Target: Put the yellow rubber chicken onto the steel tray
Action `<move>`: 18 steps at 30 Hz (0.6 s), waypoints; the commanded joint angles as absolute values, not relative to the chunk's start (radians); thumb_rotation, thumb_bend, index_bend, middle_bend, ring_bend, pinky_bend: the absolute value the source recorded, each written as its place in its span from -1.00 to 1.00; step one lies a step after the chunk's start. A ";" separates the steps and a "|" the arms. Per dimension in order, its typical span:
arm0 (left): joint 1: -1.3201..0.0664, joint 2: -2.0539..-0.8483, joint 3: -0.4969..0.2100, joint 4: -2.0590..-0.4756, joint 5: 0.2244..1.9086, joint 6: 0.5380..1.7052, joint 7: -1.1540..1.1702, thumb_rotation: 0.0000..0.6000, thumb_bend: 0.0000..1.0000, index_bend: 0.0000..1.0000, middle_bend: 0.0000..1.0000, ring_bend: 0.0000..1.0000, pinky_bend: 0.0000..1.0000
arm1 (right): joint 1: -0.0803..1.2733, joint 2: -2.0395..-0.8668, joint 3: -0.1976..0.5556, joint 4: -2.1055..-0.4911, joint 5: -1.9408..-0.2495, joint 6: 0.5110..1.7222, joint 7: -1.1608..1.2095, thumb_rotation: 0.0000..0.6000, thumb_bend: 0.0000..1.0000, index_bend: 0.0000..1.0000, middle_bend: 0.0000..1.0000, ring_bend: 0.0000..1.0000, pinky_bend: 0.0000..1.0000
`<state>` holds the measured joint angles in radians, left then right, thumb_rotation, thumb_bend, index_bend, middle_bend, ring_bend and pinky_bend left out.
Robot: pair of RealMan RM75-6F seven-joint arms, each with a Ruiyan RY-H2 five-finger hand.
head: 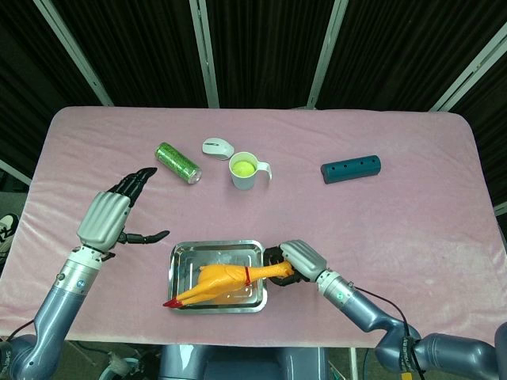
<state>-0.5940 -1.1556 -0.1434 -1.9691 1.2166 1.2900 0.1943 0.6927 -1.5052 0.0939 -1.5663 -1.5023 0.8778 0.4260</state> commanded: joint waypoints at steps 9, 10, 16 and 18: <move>-0.575 -1.147 -0.172 -1.918 1.178 1.255 0.145 0.73 -1.00 -1.00 -0.87 -0.81 -0.32 | 0.757 -1.660 0.135 -1.469 -1.444 0.846 0.290 1.00 0.69 0.96 0.57 0.40 0.70; -0.573 -1.146 -0.173 -1.916 1.177 1.255 0.144 0.73 -1.00 -1.00 -0.87 -0.81 -0.32 | 0.760 -1.676 0.139 -1.453 -1.435 0.846 0.274 1.00 0.69 0.94 0.57 0.38 0.69; -0.569 -1.142 -0.185 -1.913 1.170 1.244 0.137 0.73 -1.00 -1.00 -0.88 -0.81 -0.32 | 0.768 -1.737 0.152 -1.383 -1.376 0.841 0.195 1.00 0.69 0.63 0.47 0.22 0.53; -0.568 -1.142 -0.189 -1.913 1.169 1.242 0.137 0.73 -1.00 -1.00 -0.88 -0.81 -0.32 | 0.769 -1.744 0.153 -1.370 -1.361 0.838 0.174 1.00 0.69 0.41 0.36 0.12 0.42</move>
<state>-0.5677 -1.1420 -0.1892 -1.9133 1.1690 1.2419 0.1375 0.7665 -1.7363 0.1499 -1.3782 -1.3725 0.8417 0.1865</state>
